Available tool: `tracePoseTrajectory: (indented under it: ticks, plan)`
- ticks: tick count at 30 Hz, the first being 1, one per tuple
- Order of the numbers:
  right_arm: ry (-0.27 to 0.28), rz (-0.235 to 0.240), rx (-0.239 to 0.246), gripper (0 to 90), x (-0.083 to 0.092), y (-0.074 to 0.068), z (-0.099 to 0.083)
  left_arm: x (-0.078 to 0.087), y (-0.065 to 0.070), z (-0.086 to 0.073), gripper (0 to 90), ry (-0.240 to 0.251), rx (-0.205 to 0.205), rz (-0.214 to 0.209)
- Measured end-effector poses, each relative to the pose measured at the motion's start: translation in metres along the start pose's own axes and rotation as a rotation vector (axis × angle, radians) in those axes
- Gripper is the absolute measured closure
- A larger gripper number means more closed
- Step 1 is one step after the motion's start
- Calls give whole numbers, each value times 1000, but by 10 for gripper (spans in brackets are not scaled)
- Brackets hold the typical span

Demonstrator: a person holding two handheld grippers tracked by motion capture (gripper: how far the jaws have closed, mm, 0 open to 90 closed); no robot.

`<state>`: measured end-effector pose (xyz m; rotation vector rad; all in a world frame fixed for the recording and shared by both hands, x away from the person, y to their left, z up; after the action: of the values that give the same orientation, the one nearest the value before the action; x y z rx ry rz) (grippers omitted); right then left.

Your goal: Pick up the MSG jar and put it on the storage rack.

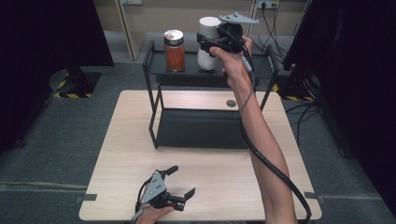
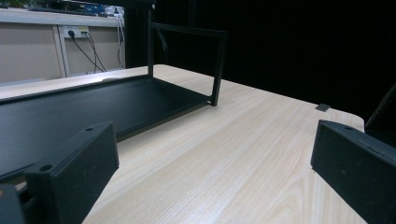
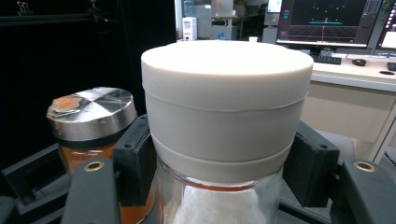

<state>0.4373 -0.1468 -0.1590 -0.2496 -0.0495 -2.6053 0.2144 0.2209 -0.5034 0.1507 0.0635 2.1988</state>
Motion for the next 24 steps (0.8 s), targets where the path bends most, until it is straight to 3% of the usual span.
tracePoseTrajectory:
  ticks: [16, 24]
  plan:
    - [-6, -31, -8, 353, -11, -2, -6, 0, 0, 0, 3, 1, -4, -2]
    - [4, -40, 22, 352, -10, -7, -10, 1, 1, 0, 2, 6, -5, -3]
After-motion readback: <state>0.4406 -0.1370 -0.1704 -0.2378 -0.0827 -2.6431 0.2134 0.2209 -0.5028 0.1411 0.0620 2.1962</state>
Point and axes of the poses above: each handheld gripper's, and its own axes: x roughly backward along the jaws, z roughly out of its top, y roughly to its right, the point moved 2 cm from there along -x, roughly forward along the jaws, and after that the axes turned 2 degrees about -z, right-handed, at the moved point
